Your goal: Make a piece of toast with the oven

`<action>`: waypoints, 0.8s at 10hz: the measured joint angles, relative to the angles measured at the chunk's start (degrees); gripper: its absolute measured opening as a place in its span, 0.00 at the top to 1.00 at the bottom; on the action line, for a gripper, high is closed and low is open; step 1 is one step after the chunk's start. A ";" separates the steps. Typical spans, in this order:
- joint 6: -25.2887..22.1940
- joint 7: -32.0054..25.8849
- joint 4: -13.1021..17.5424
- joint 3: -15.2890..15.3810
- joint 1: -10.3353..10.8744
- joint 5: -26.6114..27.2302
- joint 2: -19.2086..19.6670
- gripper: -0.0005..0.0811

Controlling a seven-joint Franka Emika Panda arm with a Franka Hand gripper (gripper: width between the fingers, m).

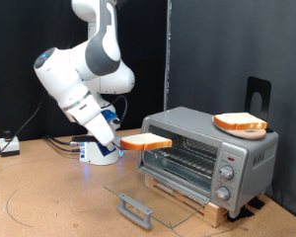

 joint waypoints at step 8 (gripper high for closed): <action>13.46 1.45 -3.65 11.15 7.22 4.32 -1.39 0.43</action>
